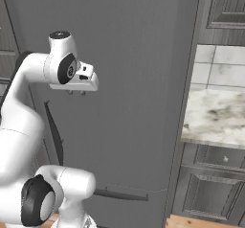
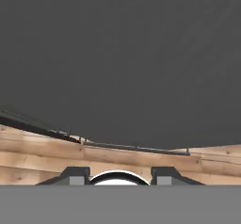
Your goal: Take the cake and donut from the fridge and place them on the empty tray on the dining counter.
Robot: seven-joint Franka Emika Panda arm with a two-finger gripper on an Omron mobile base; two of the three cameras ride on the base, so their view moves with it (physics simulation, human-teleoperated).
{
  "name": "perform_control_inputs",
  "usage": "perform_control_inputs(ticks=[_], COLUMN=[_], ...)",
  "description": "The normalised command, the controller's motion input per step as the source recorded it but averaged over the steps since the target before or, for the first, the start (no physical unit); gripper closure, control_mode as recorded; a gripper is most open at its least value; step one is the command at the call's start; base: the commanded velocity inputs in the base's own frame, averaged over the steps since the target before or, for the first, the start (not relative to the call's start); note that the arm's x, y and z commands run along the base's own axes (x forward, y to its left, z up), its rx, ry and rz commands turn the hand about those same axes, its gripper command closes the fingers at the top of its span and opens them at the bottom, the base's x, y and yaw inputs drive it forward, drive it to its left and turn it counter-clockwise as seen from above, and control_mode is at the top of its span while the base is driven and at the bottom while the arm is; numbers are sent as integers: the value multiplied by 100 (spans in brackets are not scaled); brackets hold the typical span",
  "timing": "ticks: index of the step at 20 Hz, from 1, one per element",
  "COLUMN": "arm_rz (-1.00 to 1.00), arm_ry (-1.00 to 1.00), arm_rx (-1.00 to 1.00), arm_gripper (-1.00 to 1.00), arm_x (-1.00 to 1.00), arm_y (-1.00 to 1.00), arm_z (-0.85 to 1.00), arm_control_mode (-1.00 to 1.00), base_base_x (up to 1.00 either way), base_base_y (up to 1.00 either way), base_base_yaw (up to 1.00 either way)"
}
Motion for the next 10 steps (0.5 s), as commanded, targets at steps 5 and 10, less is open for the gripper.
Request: perform_control_inputs(ticks=[5,10], arm_rz=[0,0], arm_ry=[0,-2], arm_rx=[0,0], arm_gripper=[-100,-100], arm_x=[-33,-66], arm_y=[0,0], arm_z=[-2,-11], arm_control_mode=[-100,-100], base_base_x=[0,0], base_base_y=[0,0], base_base_yaw=[0,0])
